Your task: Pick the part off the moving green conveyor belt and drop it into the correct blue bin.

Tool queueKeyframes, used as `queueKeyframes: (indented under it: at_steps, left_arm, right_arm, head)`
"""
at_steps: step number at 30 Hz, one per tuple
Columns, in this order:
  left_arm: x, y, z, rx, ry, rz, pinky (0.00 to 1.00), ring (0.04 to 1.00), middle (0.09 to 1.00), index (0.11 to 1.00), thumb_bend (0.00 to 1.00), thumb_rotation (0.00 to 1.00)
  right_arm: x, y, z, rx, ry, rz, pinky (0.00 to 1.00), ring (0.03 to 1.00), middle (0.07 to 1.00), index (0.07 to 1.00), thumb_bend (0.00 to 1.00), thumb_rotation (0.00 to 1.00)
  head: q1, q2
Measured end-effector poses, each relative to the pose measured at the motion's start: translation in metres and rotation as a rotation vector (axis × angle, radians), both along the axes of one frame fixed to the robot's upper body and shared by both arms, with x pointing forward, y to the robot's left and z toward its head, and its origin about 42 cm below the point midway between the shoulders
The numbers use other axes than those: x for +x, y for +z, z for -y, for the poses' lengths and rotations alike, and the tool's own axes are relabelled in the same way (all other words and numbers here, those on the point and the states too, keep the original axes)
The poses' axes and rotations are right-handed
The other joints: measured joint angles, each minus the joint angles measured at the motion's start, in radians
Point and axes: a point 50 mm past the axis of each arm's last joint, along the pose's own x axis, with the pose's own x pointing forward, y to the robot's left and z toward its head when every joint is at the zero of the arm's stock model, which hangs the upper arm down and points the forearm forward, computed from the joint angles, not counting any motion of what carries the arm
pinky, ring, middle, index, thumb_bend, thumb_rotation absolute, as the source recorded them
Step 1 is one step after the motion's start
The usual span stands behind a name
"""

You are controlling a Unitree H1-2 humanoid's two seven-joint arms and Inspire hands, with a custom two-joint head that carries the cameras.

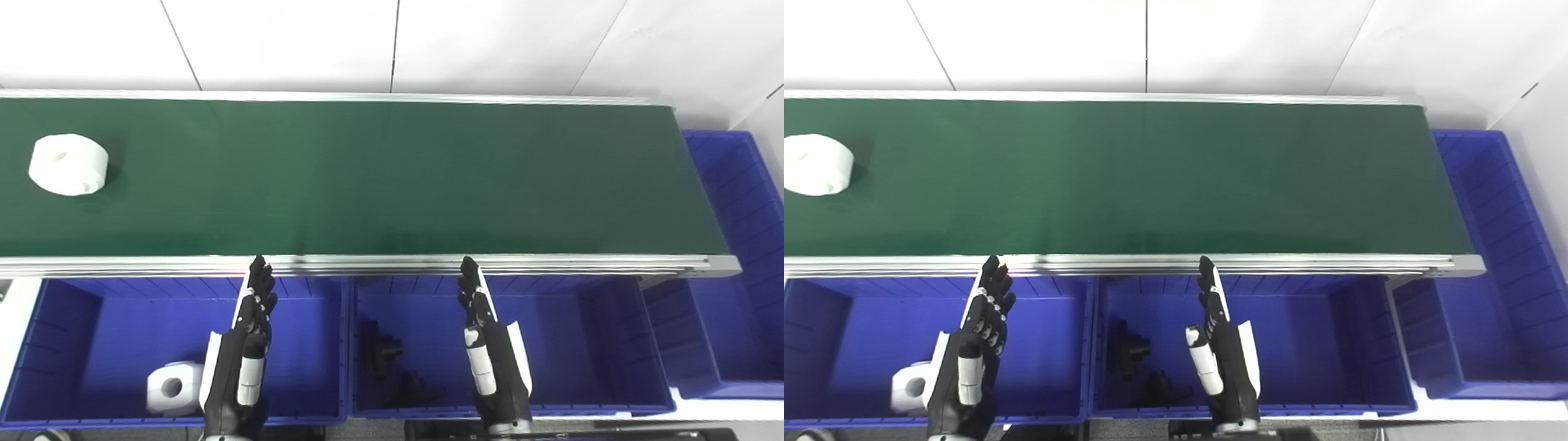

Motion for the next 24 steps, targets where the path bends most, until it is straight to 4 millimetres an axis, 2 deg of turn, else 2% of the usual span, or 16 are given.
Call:
queueKeyframes:
  at_steps: [5, 17, 20, 24]
  left_arm:
    - [0.0, -0.001, 0.002, 0.026, 0.004, 0.008, 1.0, 1.0, 1.0, 1.0, 0.95, 0.99]
    - [-0.002, -0.008, 0.003, 0.021, 0.01, -0.003, 1.0, 1.0, 1.0, 1.0, 0.95, 0.97]
    - [-0.004, -0.012, 0.004, 0.021, 0.007, -0.004, 1.0, 1.0, 1.0, 1.0, 0.93, 0.96]
    - [-0.007, -0.021, 0.007, 0.024, -0.003, -0.009, 1.0, 1.0, 1.0, 1.0, 0.91, 0.97]
  right_arm:
    - [0.0, 0.0, 0.0, 0.004, -0.001, -0.001, 1.0, 1.0, 1.0, 1.0, 0.83, 1.0]
    - [-0.002, -0.004, 0.001, 0.004, 0.003, 0.007, 1.0, 1.0, 1.0, 1.0, 0.82, 1.0]
    - [-0.005, -0.009, 0.001, 0.007, 0.006, -0.008, 1.0, 1.0, 1.0, 1.0, 0.8, 0.99]
    - [-0.009, -0.016, 0.005, 0.023, 0.002, -0.011, 1.0, 1.0, 1.0, 1.0, 0.78, 0.98]
  head:
    - [0.005, -0.011]
    - [0.021, -0.037]
    - [0.054, -0.067]
    - [0.149, -0.129]
